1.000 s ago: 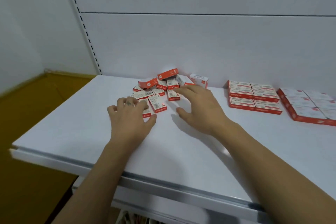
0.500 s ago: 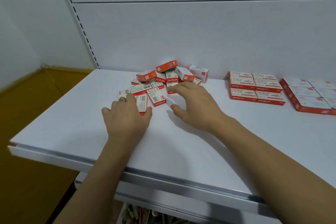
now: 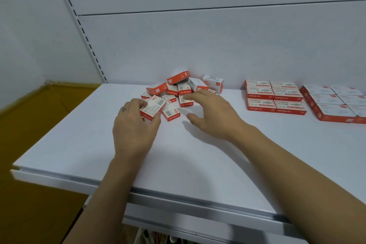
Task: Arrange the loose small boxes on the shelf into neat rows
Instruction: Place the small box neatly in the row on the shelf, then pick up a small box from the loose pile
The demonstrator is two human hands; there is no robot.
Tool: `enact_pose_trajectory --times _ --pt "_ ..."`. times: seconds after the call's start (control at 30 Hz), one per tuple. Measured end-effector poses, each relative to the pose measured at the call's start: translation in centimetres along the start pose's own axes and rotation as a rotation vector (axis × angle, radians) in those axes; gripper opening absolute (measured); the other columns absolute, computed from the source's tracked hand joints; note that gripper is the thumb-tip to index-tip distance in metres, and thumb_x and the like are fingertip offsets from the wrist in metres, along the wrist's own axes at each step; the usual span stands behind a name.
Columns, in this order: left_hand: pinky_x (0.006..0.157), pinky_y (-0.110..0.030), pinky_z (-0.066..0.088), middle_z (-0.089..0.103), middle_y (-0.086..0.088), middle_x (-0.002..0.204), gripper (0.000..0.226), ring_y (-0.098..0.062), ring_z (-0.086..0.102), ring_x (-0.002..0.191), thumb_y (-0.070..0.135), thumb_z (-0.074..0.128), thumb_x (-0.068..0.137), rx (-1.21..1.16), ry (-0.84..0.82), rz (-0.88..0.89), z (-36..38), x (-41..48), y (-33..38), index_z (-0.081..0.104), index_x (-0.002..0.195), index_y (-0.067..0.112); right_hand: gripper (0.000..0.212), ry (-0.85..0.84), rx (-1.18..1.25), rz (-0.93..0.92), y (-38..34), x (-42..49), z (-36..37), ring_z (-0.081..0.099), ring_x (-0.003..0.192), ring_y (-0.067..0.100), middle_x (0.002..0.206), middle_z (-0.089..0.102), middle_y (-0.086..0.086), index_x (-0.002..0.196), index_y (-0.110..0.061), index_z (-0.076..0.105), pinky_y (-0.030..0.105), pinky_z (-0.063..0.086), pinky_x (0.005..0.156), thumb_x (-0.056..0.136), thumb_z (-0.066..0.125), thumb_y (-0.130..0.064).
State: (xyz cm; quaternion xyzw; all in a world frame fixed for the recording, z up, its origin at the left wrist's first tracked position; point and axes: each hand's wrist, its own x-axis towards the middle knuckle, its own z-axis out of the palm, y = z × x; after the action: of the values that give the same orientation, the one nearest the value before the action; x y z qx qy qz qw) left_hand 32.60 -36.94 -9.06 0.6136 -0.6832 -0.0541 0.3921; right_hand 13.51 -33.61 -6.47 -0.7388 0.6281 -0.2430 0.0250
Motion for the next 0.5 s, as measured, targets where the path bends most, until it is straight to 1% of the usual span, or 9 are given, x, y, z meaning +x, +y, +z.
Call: enact_pose_trajectory --times 0.07,0.17,0.23,0.3,0.33,0.4,0.43,0.5 --pt "0.08 -0.037 0.055 0.061 0.0 0.116 0.048 -0.017 0.057 0.101 0.043 0.071 0.079 -0.027 -0.019 0.068 0.0 0.1 0.4 0.053 0.118 0.021 0.05 0.004 -0.004 0.007 0.3 0.0 -0.3 0.042 0.128 0.014 0.141 0.047 -0.007 0.138 -0.028 0.047 0.028 0.035 0.101 0.089 0.06 -0.034" --pt "0.083 -0.038 0.055 0.061 0.006 0.114 0.048 -0.015 0.057 0.101 0.043 0.073 0.078 -0.098 -0.075 0.144 -0.1 0.5 1.4 0.048 0.117 0.028 0.049 0.017 0.019 0.015 0.7 0.3 -0.8 0.045 0.125 0.015 0.136 0.05 -0.007 0.135 -0.03 0.048 0.032 0.039 0.099 0.088 0.061 -0.034" --pt "0.085 -0.036 0.053 0.06 0.008 0.113 0.048 -0.015 0.056 0.103 0.039 0.074 0.078 -0.135 -0.113 0.2 -0.2 0.9 2.2 0.047 0.117 0.029 0.048 0.034 0.028 0.015 1.0 0.6 -1.4 0.047 0.123 0.013 0.134 0.052 -0.007 0.135 -0.029 0.049 0.028 0.039 0.095 0.088 0.061 -0.034" --pt "0.085 -0.034 0.052 0.061 0.004 0.114 0.049 -0.016 0.056 0.103 0.034 0.074 0.078 -0.165 -0.145 0.259 -0.2 1.3 3.2 0.049 0.119 0.026 0.05 0.045 0.026 0.017 1.3 0.9 -2.3 0.049 0.122 0.012 0.135 0.051 -0.007 0.136 -0.027 0.048 0.024 0.037 0.092 0.088 0.061 -0.033" --pt "0.085 -0.035 0.051 0.061 0.003 0.113 0.049 -0.017 0.056 0.102 0.032 0.075 0.078 -0.184 -0.158 0.295 -0.2 1.5 3.8 0.05 0.119 0.024 0.051 0.045 0.014 0.017 1.6 0.9 -2.8 0.05 0.121 0.013 0.136 0.05 -0.006 0.137 -0.027 0.046 0.025 0.037 0.092 0.088 0.061 -0.033" --pt "0.084 -0.035 0.051 0.062 0.002 0.111 0.048 -0.017 0.057 0.101 0.029 0.076 0.077 -0.216 -0.177 0.37 0.2 1.9 5.2 0.052 0.117 0.023 0.055 0.04 -0.031 0.019 2.4 0.8 -3.6 0.052 0.117 0.016 0.135 0.049 -0.006 0.139 -0.029 0.043 0.031 0.042 0.094 0.088 0.062 -0.035" --pt "0.083 -0.032 0.05 0.062 0.003 0.111 0.047 -0.016 0.057 0.1 0.027 0.077 0.077 -0.226 -0.191 0.397 0.4 2.1 5.9 0.052 0.117 0.022 0.057 0.039 -0.051 0.028 3.0 0.6 -4.0 0.053 0.116 0.017 0.135 0.048 -0.006 0.14 -0.029 0.041 0.034 0.044 0.094 0.087 0.062 -0.036" --pt "0.082 -0.025 0.047 0.061 0.007 0.108 0.046 -0.012 0.057 0.099 0.024 0.078 0.077 -0.26 -0.232 0.434 1.2 2.4 7.4 0.053 0.116 0.022 0.063 0.052 -0.058 0.072 4.4 -0.1 -4.6 0.053 0.115 0.017 0.135 0.046 -0.006 0.141 -0.03 0.039 0.036 0.045 0.093 0.084 0.066 -0.036"
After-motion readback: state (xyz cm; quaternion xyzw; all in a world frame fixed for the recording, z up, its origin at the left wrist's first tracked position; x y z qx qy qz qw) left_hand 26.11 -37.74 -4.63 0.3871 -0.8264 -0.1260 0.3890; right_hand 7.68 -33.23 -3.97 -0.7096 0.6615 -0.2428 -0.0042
